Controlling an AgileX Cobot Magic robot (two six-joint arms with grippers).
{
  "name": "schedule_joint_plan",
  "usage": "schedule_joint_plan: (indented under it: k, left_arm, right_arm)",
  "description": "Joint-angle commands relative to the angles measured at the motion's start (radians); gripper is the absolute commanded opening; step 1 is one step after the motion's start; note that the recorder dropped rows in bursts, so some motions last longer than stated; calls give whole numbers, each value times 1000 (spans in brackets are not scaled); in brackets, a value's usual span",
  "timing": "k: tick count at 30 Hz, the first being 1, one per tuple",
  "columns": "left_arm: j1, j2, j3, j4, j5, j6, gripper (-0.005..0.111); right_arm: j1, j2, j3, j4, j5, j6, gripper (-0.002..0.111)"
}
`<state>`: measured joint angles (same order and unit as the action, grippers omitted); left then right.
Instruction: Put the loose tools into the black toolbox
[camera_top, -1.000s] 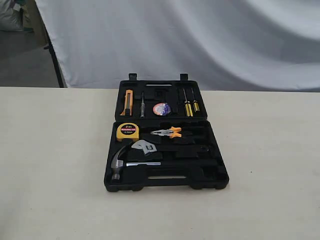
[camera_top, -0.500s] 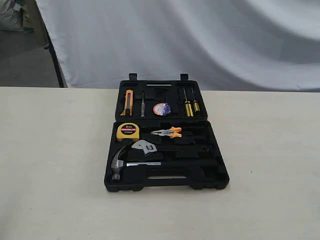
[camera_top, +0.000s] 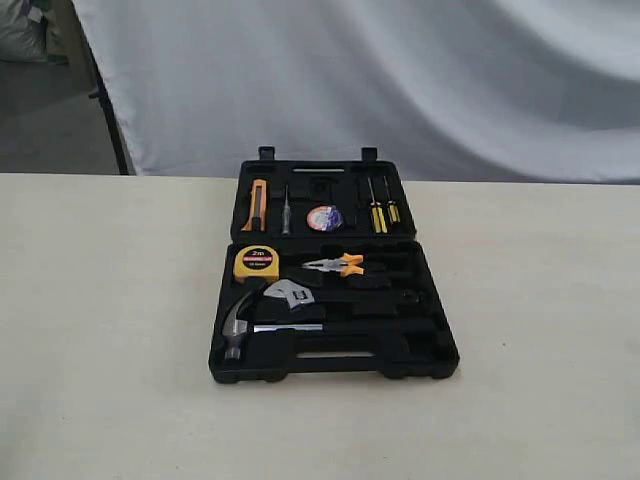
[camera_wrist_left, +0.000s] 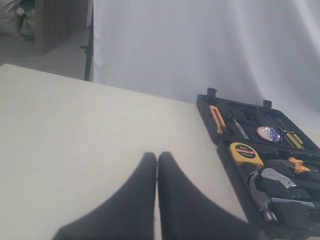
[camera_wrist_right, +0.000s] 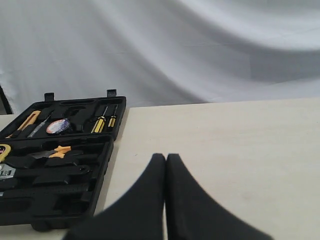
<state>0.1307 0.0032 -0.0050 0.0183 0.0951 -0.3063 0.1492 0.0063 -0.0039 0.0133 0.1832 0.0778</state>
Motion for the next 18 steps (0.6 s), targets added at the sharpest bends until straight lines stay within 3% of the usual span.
schedule_joint_plan:
  k: [1, 18]
  left_arm:
    - [25, -3, -3, 4, -7, -5, 1]
    - [25, -3, -3, 4, -7, -5, 1]
  right_arm:
    - [-5, -6, 4, 1, 2, -4, 0]
    - [-5, -6, 4, 1, 2, -13, 0]
